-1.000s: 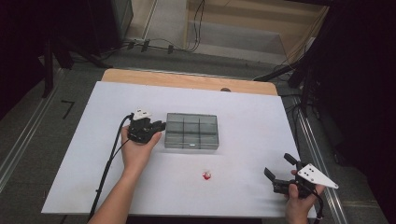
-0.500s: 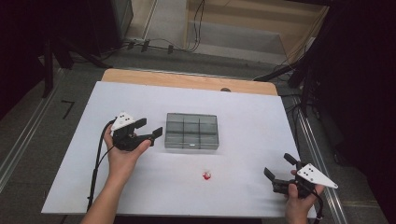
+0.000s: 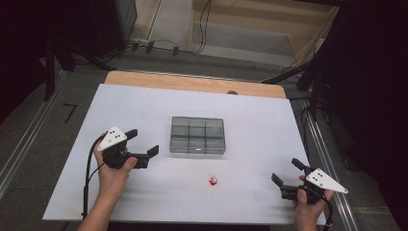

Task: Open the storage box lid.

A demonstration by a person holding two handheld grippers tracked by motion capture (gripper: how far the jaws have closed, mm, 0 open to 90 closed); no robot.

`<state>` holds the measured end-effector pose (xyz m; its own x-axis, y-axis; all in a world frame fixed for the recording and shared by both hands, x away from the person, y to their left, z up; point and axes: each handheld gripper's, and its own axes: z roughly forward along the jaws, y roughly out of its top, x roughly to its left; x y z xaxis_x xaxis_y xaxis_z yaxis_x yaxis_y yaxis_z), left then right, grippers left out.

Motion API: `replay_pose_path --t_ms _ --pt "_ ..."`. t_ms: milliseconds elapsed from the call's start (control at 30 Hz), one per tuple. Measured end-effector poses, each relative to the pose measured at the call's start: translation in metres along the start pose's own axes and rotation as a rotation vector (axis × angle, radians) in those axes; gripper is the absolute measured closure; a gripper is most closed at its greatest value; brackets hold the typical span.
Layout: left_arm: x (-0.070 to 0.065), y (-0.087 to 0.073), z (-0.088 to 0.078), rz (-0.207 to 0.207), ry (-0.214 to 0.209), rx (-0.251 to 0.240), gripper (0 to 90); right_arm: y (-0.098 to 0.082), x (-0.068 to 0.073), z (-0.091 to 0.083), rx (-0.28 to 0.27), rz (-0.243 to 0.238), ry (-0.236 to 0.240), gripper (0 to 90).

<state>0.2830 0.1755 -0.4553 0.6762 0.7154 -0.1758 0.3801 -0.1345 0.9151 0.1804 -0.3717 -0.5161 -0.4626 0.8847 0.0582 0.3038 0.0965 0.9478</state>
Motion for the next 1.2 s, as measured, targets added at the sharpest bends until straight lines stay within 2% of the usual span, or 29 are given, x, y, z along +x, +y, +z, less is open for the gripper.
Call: replay_pose_path --t_ms 133,333,367,433,500,533,567,600,633,733,800,867,900,933,1200 --pt "0.002 -0.011 -0.007 0.001 -0.002 -0.009 0.0 0.001 0.001 0.000 0.007 0.001 0.001 0.0" --pt "0.006 -0.027 -0.011 -0.035 0.009 -0.003 0.0 0.003 0.003 0.000 0.014 -0.008 0.015 0.0" --pt "0.006 -0.030 -0.012 -0.034 0.008 -0.005 0.0 0.003 0.003 0.000 0.011 -0.005 0.023 0.0" --pt "0.006 -0.034 -0.013 -0.032 0.001 -0.006 0.0 0.005 0.002 -0.002 -0.010 0.034 0.039 0.0" --pt "0.006 -0.037 -0.013 -0.029 0.006 -0.007 0.0 0.006 0.003 -0.003 -0.017 0.044 0.049 0.0" --pt "0.006 -0.041 -0.013 -0.031 0.002 -0.004 0.0 0.011 0.008 -0.005 -0.020 0.014 0.050 0.0" --pt "0.006 -0.043 -0.012 -0.033 -0.001 0.000 0.0 0.013 0.010 -0.005 -0.019 0.004 0.055 0.0" --pt "0.006 -0.043 -0.012 -0.033 -0.001 0.000 0.0 0.013 0.010 -0.005 -0.019 0.004 0.055 0.0" --pt "0.004 -0.045 -0.009 -0.034 0.003 0.016 0.0 0.019 0.016 -0.007 -0.022 -0.007 0.070 0.0" --pt "0.002 -0.046 -0.007 -0.007 0.009 0.026 0.0 0.024 0.020 -0.008 -0.023 -0.022 0.081 0.0" --pt "0.001 -0.047 -0.008 -0.002 -0.003 0.015 0.0 0.031 0.026 -0.007 -0.009 -0.031 0.115 0.0" --pt "0.001 -0.048 -0.008 -0.005 -0.005 0.011 0.0 0.035 0.029 -0.003 0.005 -0.031 0.157 0.0" --pt "0.001 -0.048 -0.008 0.000 -0.009 0.012 0.0 0.035 0.029 -0.003 0.005 -0.031 0.157 0.0" --pt "-0.001 -0.049 -0.007 0.002 -0.006 0.008 0.0 0.038 0.033 0.003 0.019 -0.024 0.177 0.0" --pt "0.000 -0.050 -0.009 -0.002 -0.021 -0.013 0.0 0.049 0.051 0.023 0.068 -0.055 0.218 0.0"
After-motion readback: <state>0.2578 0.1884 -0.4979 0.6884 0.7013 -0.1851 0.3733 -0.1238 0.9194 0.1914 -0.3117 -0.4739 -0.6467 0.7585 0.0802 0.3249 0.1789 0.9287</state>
